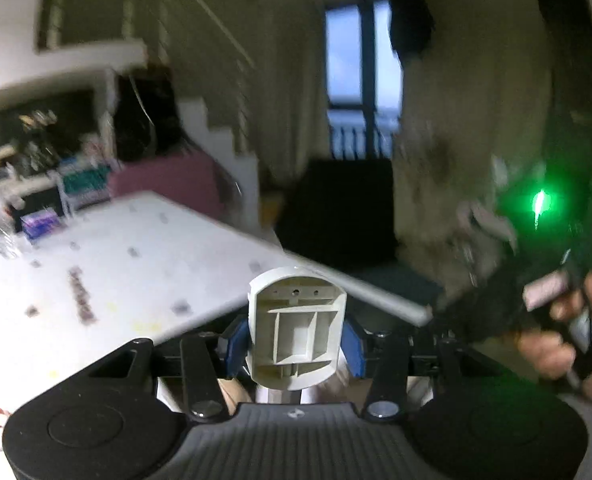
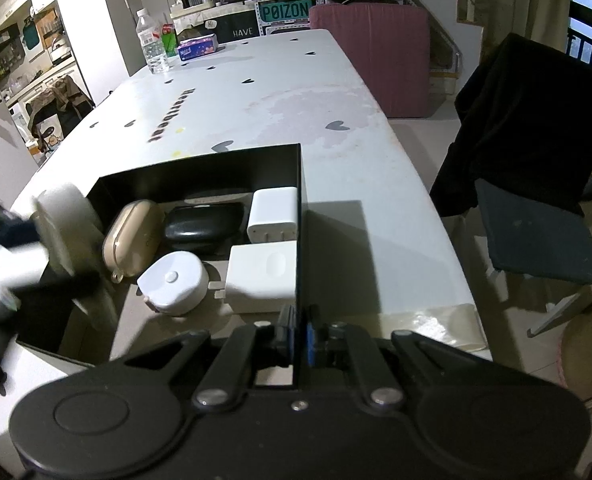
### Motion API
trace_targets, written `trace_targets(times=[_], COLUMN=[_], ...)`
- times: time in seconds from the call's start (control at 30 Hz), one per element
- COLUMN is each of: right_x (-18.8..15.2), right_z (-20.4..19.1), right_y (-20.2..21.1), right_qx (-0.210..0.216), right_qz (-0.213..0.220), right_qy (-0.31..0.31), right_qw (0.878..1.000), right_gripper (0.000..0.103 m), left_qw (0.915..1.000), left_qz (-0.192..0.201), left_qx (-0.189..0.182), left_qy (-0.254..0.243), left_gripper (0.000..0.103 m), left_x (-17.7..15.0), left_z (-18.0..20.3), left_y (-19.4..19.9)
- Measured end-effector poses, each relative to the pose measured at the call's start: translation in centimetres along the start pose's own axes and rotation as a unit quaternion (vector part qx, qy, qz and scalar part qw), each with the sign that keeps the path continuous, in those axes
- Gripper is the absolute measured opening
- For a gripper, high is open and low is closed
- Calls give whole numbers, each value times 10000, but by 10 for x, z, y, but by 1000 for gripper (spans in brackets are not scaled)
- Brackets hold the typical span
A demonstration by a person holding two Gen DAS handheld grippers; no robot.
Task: Organize rigid objects
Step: 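Carry the cream holder with the left gripper into the box and release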
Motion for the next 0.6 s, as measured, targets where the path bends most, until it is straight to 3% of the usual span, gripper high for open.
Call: trace_targets(times=[0.2, 0.27, 0.4, 0.5, 0.57, 0.6], right_x=[-1, -1, -1, -1, -1, -1], right_z=[1, 1, 1, 2, 3, 3], right_y=[1, 2, 2, 2, 2, 2], right_qx=[31, 38, 59, 86, 98, 104], right_qz=[1, -1, 2, 2, 3, 4], right_qy=[-22, -32, -53, -74, -82, -87], right_qw=[10000, 10000, 10000, 9999, 9999, 9999], right_gripper=[7, 7, 8, 8, 8, 8], left_qw=[9903, 9861, 9785, 9763, 9767, 9773], left_qz=[-1122, -1326, -1738, -1843, -1858, -1878], left_qx=[-372, -468, -705, -1024, -1054, -979], left_qy=[-731, -889, -853, -493, -230, -73], left_gripper=[50, 49, 50, 51, 57, 70], left_x=[-12, -11, -4, -3, -6, -5], left_z=[23, 27, 26, 26, 21, 18], left_y=[-40, -47, -67, -78, -79, -81])
Point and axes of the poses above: each gripper's, at about its wrist camera, not at the fingertips, and y roughly against the way its jaws point, z to its right, x to its top, the point moved 4 cm from there along -y, roughly the way its jaws point, and after that the axes turned 4 degrees about x, right-handed, at the moved point
